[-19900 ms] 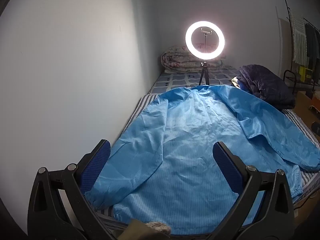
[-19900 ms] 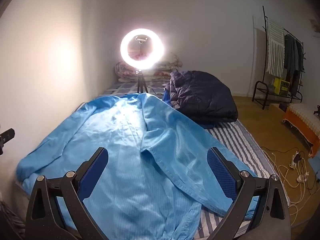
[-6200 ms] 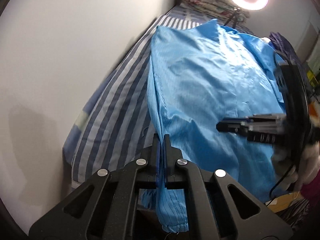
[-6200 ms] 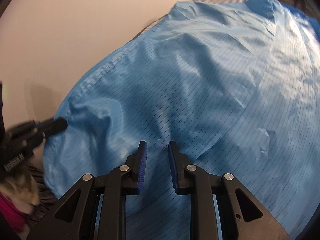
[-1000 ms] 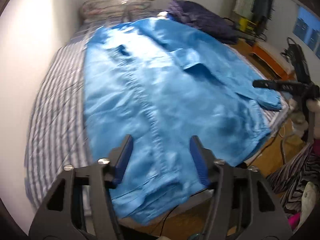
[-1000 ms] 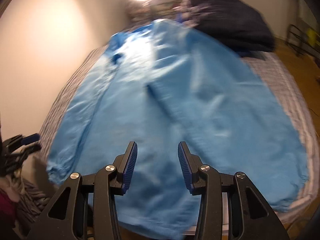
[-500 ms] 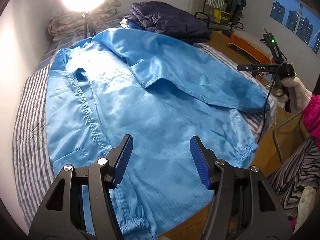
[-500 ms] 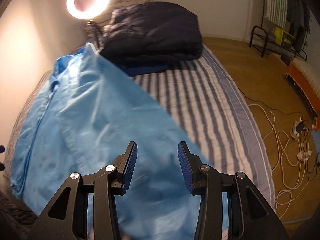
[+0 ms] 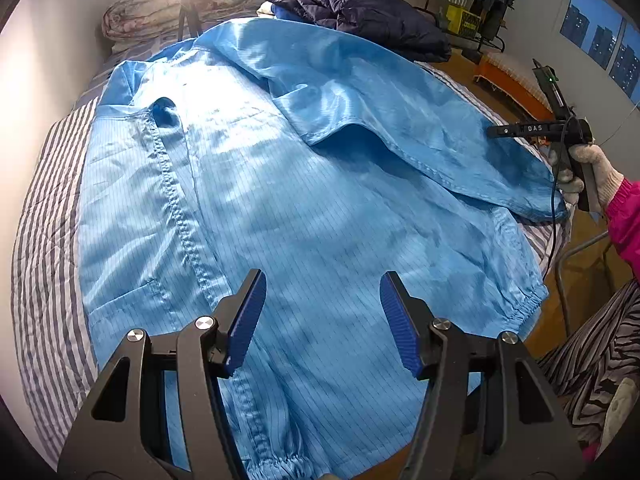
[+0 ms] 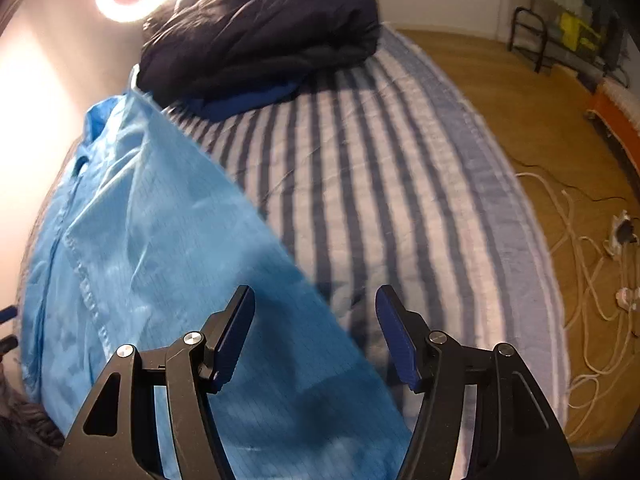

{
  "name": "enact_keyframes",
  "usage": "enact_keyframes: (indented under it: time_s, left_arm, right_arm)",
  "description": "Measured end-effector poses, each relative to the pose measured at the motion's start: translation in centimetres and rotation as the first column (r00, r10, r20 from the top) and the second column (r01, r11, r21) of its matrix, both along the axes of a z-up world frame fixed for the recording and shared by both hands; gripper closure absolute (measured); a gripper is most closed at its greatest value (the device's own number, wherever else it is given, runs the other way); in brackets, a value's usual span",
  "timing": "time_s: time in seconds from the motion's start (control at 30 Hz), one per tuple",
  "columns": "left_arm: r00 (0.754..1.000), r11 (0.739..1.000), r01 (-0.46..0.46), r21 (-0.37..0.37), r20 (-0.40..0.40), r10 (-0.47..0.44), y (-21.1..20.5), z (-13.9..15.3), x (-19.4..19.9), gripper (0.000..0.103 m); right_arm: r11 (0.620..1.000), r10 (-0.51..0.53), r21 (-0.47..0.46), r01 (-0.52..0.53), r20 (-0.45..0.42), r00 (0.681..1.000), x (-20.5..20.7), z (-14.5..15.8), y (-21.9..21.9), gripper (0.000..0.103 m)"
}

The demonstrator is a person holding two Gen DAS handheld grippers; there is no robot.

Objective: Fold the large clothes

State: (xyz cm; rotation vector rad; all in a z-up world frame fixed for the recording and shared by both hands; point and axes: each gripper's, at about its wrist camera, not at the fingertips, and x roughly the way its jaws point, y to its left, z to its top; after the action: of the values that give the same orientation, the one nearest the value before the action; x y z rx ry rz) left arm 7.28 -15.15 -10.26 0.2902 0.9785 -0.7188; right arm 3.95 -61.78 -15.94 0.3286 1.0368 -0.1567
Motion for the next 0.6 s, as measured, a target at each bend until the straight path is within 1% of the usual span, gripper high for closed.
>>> enact_keyframes:
  time_s: [0.03,0.07,0.1,0.2,0.3,0.37,0.43,0.53,0.6]
  left_arm:
    - [1.0,1.0,0.001,0.0,0.005,-0.001,0.0,0.1,0.0,0.042]
    - [1.0,1.0,0.001,-0.001,0.008,-0.001,0.0,0.2,-0.1,0.042]
    - [1.0,1.0,0.001,-0.002,0.009,-0.001,0.0,0.3,-0.1,0.042]
    - [1.0,1.0,-0.002,-0.009,0.013,0.002,0.1,0.5,-0.1,0.042]
    - [1.0,1.0,-0.01,-0.019,0.021,0.01,0.5,1.0,-0.2,0.042]
    - [1.0,0.999,-0.024,-0.041,0.017,0.025,1.1,1.4,0.0,0.042]
    - [0.999,0.997,-0.042,-0.064,0.011,0.043,1.5,1.9,0.2,0.042]
    - [0.997,0.992,-0.08,-0.102,0.0,0.081,2.4,2.7,0.8,0.042]
    - [0.994,0.986,-0.108,-0.129,-0.009,0.107,3.0,3.2,1.2,0.042]
  right_arm:
    - [1.0,0.018,0.005,-0.018,0.003,1.0,0.0,0.0,0.3,0.07]
    - [0.999,0.035,0.006,-0.035,-0.002,0.999,0.2,0.0,0.7,0.099]
    - [0.999,0.049,0.009,-0.049,-0.011,0.999,0.3,0.1,1.0,0.101]
    - [0.997,0.077,-0.011,-0.077,0.009,0.997,-0.1,1.0,2.3,0.102]
    - [0.997,0.078,-0.031,-0.077,0.034,0.996,-0.8,2.4,3.4,0.103]
    - [0.996,0.082,-0.032,-0.08,0.064,0.995,-1.3,3.9,4.3,0.103]
    - [0.994,0.111,-0.032,-0.108,0.104,0.988,-1.9,5.8,6.0,0.103]
    - [0.985,0.171,-0.024,-0.169,0.176,0.969,-2.8,8.8,9.4,0.103]
    - [0.978,0.208,-0.018,-0.21,0.213,0.955,-2.9,10.2,11.7,0.103]
